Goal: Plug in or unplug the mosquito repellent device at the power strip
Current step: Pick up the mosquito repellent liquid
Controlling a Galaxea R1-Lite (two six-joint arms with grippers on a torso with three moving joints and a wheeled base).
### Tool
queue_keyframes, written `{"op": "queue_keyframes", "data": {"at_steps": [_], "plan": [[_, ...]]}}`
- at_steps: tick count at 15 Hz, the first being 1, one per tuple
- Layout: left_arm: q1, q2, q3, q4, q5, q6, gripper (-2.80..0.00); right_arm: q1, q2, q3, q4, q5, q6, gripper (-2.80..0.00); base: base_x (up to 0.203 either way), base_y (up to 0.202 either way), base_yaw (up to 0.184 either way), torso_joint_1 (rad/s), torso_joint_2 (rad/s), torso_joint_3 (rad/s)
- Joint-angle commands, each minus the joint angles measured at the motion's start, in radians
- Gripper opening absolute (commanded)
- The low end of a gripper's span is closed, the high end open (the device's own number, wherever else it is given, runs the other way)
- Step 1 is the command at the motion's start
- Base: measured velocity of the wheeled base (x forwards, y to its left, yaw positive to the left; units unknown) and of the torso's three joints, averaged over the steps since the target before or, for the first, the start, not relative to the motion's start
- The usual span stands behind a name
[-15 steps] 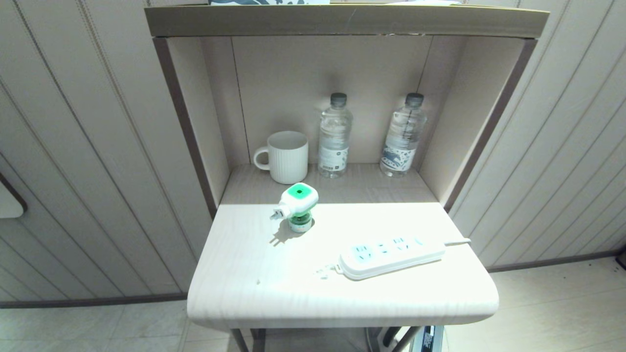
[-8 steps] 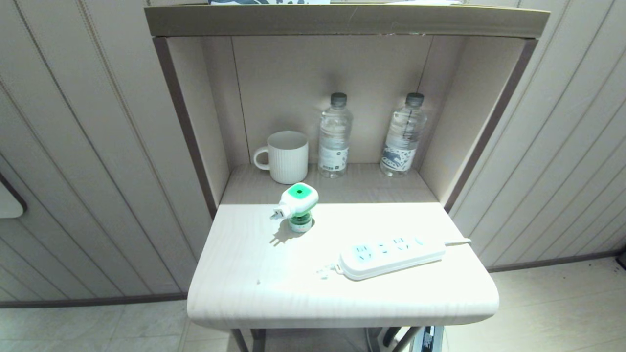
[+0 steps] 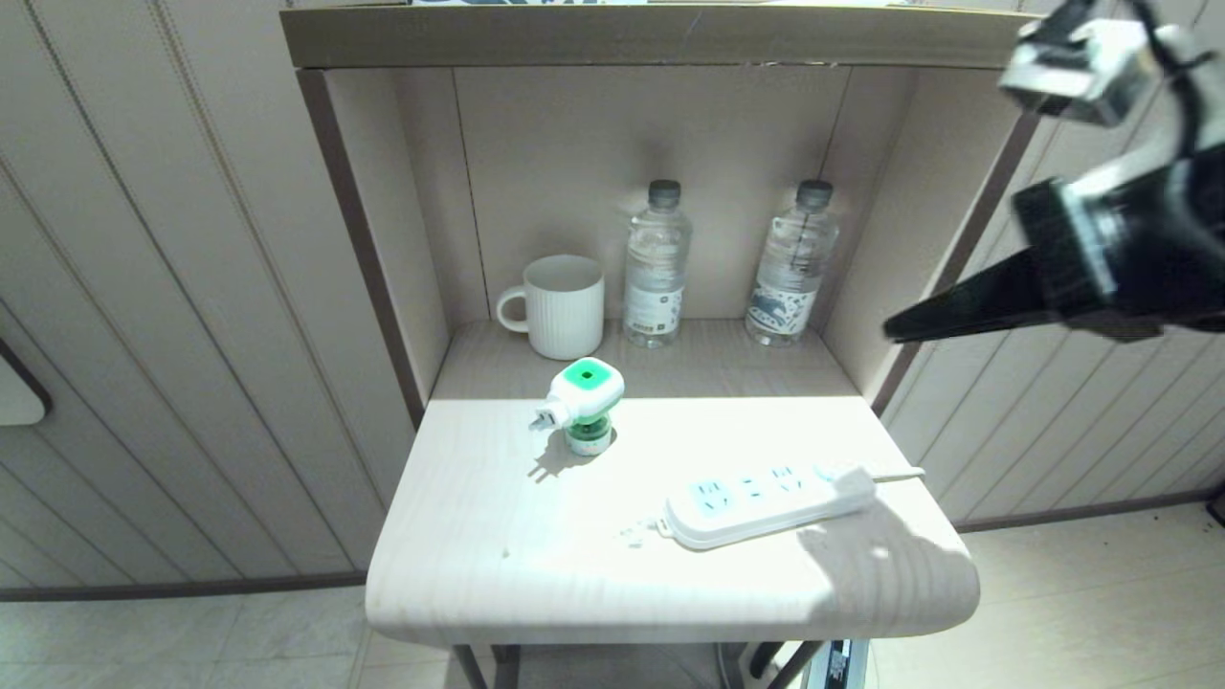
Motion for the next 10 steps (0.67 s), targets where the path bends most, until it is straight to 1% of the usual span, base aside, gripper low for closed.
{"op": "queue_keyframes", "data": {"at_steps": [1, 3, 5, 7, 10], "plan": [[0.000, 0.002, 0.000, 0.001, 0.000, 0.000, -2.80, 0.095, 0.226, -0.046, 0.011, -0.009, 0.005, -2.80, 0.000, 0.000, 0.000, 0.000, 0.00, 0.000], [0.001, 0.002, -0.002, 0.001, 0.000, 0.000, -2.80, 0.129, 0.305, -0.054, -0.013, -0.035, -0.014, -2.80, 0.000, 0.000, 0.000, 0.000, 0.00, 0.000], [0.001, 0.002, 0.000, 0.001, 0.000, 0.000, -2.80, 0.187, 0.367, -0.055, -0.038, -0.101, -0.041, -2.80, 0.000, 0.000, 0.000, 0.000, 0.00, 0.000], [0.000, 0.002, -0.001, 0.001, 0.000, 0.000, -2.80, 0.242, 0.395, -0.055, -0.077, -0.149, -0.045, -2.80, 0.000, 0.000, 0.000, 0.000, 0.00, 0.000], [0.001, 0.002, 0.000, 0.001, 0.000, 0.000, -2.80, 0.276, 0.401, -0.056, -0.135, -0.156, -0.046, -2.80, 0.000, 0.000, 0.000, 0.000, 0.00, 0.000]]}}
